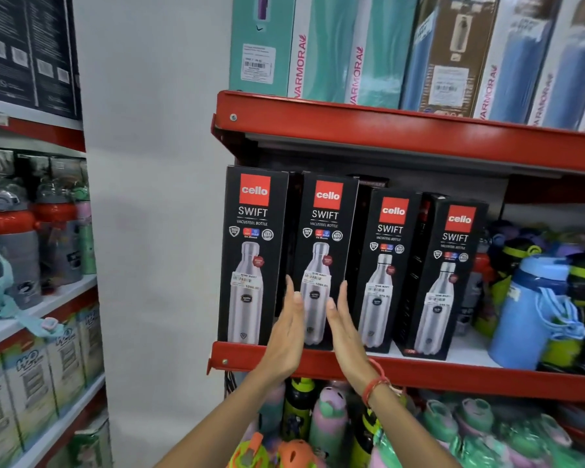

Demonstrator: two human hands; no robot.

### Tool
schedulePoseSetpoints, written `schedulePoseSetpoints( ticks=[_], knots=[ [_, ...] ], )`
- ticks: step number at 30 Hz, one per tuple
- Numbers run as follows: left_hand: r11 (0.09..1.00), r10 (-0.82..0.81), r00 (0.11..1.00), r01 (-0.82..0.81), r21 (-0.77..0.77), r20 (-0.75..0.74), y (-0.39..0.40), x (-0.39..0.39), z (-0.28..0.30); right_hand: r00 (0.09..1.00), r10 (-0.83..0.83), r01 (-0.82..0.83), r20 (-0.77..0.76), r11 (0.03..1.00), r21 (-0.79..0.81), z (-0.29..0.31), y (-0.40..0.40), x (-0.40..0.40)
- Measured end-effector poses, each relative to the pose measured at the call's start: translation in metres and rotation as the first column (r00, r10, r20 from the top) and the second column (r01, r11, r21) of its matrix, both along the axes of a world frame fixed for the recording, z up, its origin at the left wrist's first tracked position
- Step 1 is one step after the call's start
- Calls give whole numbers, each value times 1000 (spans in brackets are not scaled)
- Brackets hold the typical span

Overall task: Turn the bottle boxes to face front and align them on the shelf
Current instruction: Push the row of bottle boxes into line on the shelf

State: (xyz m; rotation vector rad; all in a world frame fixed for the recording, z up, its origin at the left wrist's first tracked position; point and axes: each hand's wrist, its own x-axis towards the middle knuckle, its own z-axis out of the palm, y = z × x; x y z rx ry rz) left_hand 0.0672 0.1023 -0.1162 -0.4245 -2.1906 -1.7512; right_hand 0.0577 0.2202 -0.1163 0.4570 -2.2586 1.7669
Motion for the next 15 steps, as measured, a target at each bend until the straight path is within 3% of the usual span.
schedulePoseSetpoints(
  ticks=[7,9,15],
  knots=[
    [997,80,995,-81,1,55,-13,2,1,1000,-3,3,10,1000,-2,9,1,6],
    [988,146,984,-140,-65,105,15,26,-13,995,47,-45,83,999,-31,-10,34,22],
    [976,208,977,-203,-79,54,9,28,-4,999,47,-47,14,999,20,-7,35,22]
  ],
)
